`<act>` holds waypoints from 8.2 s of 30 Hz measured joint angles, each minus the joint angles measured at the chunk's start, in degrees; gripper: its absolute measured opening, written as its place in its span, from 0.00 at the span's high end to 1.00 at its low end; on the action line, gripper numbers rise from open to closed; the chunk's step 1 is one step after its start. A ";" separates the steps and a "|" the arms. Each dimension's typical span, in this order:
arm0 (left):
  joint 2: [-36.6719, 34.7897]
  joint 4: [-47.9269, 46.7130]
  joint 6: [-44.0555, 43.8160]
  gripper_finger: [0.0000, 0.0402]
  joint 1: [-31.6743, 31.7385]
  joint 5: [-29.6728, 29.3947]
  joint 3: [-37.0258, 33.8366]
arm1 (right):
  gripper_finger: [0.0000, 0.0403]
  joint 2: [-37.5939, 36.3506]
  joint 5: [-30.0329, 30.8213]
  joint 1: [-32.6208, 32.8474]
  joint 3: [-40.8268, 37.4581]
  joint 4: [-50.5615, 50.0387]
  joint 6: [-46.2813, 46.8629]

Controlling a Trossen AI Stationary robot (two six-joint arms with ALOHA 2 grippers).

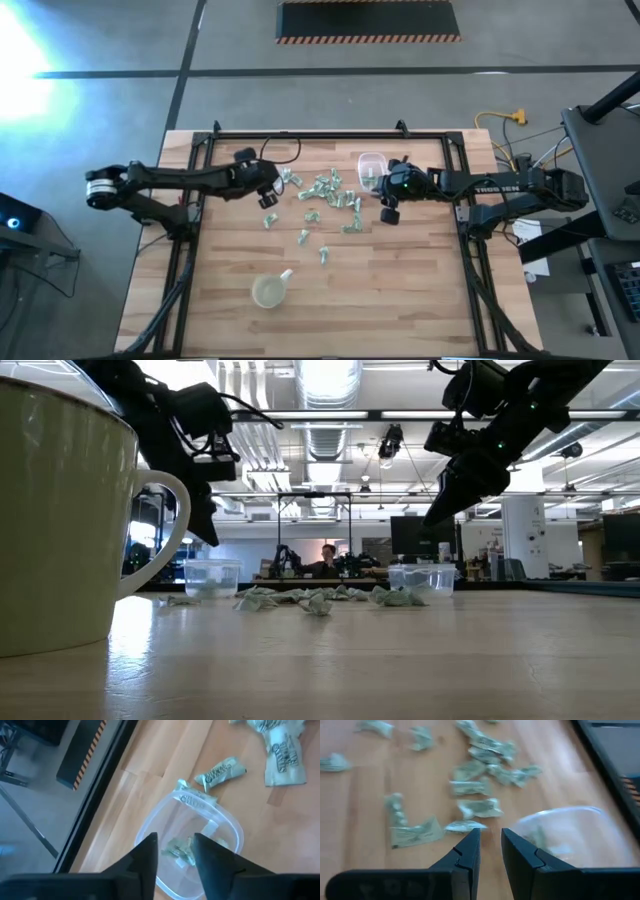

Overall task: Pick and place items into bin
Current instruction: Put the green stevia packet into the rectangular transparent bin, then put the green stevia packet into the square transparent bin

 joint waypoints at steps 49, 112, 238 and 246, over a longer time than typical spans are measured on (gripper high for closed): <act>-7.02 0.85 -1.78 0.68 -9.75 10.28 -0.84 | 0.66 29.68 -9.26 7.63 9.85 12.95 -2.94; -7.00 2.14 -3.04 0.68 -9.80 10.30 -0.84 | 0.98 18.14 19.93 -5.27 17.67 -15.89 -1.48; 26.23 22.91 1.68 1.00 -12.35 20.16 10.22 | 0.86 -0.70 -3.94 -1.48 1.16 1.28 -4.42; 16.72 20.65 1.88 1.00 -12.35 15.45 9.80 | 0.87 -0.70 -3.91 -1.48 1.15 1.33 -4.81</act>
